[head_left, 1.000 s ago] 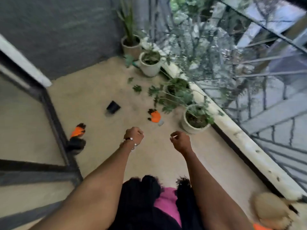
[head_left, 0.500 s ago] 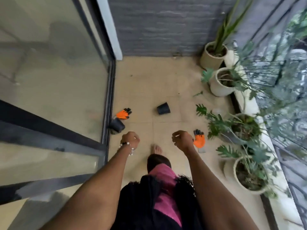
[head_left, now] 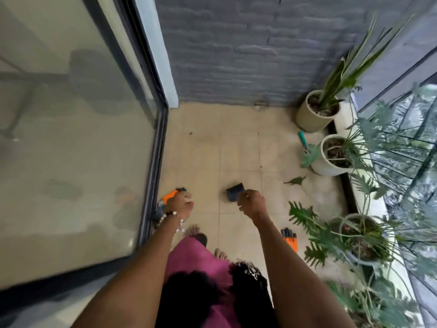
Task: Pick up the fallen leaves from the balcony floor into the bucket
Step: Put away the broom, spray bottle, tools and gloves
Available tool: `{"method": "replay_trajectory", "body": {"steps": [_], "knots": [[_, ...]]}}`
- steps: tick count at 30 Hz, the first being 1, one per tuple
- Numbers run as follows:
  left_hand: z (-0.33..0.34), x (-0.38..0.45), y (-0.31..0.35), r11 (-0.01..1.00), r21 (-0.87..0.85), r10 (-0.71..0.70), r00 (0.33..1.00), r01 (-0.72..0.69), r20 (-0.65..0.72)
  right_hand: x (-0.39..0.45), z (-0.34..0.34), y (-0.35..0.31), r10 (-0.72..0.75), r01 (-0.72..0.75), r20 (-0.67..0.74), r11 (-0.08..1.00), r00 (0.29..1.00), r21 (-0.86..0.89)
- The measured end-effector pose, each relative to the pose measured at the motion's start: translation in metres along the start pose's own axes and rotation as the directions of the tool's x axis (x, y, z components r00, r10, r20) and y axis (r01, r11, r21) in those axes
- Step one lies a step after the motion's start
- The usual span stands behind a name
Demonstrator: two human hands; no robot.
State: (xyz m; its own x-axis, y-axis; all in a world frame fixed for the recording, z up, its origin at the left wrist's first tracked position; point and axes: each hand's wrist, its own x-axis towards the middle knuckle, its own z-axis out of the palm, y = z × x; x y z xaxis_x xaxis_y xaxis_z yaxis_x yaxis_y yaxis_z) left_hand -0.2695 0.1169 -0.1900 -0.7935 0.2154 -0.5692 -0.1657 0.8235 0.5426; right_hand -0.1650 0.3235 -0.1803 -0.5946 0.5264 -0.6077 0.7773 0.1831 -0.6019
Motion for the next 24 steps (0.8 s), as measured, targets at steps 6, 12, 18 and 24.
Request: {"method": "replay_trajectory", "body": {"steps": [6,12,18,24], "knots": [[-0.039,0.101,0.069,0.988,0.109,0.105,0.992,-0.112,0.063,0.066,-0.021,-0.051,0.061,-0.045,-0.136,0.992,0.989,0.117],[-0.075,0.173,0.153,0.957,0.19,0.19,0.97,-0.218,0.152,0.117,-0.046,-0.082,0.176,-0.106,-0.245,0.956,0.953,0.274],[-0.06,0.248,0.239,0.907,0.267,0.261,0.932,-0.326,0.252,0.174,-0.094,-0.098,0.297,-0.166,-0.306,0.906,0.905,0.389],[-0.008,0.32,0.35,0.82,0.354,0.302,0.865,-0.45,0.4,0.252,-0.159,-0.09,0.45,-0.223,-0.314,0.802,0.836,0.555]]}}
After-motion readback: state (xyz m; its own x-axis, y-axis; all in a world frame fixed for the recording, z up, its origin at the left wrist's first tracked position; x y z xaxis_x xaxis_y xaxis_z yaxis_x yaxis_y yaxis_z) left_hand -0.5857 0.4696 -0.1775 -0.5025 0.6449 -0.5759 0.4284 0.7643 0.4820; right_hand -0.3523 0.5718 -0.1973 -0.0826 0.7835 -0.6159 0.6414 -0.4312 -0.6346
